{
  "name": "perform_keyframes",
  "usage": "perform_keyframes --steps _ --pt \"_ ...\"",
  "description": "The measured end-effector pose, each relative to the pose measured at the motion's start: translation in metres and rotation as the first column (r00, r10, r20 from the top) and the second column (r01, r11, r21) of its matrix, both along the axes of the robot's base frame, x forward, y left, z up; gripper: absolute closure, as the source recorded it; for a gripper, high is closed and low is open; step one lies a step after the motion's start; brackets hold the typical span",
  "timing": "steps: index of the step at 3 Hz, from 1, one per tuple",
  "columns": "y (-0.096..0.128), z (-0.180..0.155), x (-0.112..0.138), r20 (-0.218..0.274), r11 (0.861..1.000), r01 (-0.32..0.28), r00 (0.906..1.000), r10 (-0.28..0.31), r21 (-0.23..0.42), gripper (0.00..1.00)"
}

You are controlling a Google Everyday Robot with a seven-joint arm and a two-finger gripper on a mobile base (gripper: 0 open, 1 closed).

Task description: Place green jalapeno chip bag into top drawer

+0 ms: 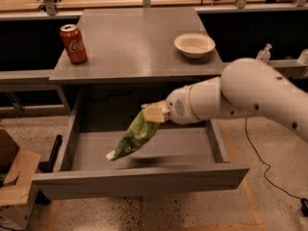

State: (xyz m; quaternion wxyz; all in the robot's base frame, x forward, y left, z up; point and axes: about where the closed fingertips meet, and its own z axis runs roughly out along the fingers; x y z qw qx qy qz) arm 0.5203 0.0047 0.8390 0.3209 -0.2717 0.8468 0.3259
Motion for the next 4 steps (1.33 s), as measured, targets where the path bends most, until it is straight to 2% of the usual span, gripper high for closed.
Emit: perform_keyframes --steps 1,2,3,4 --pt "0.001 -0.102 -0.032 -0.156 0.997 0.051 0.9859 -0.06 -0.058 0.78" --pt "-0.003 -0.118 -0.014 -0.128 0.989 0.143 0.9809 -0.147 -0.035 0.56" --pt "-0.002 -0.115 -0.007 -0.107 0.987 0.161 0.9808 -0.163 -0.024 0.32" --pt "-0.001 -0.115 -0.007 -0.106 0.987 0.159 0.9812 -0.161 -0.025 0.09"
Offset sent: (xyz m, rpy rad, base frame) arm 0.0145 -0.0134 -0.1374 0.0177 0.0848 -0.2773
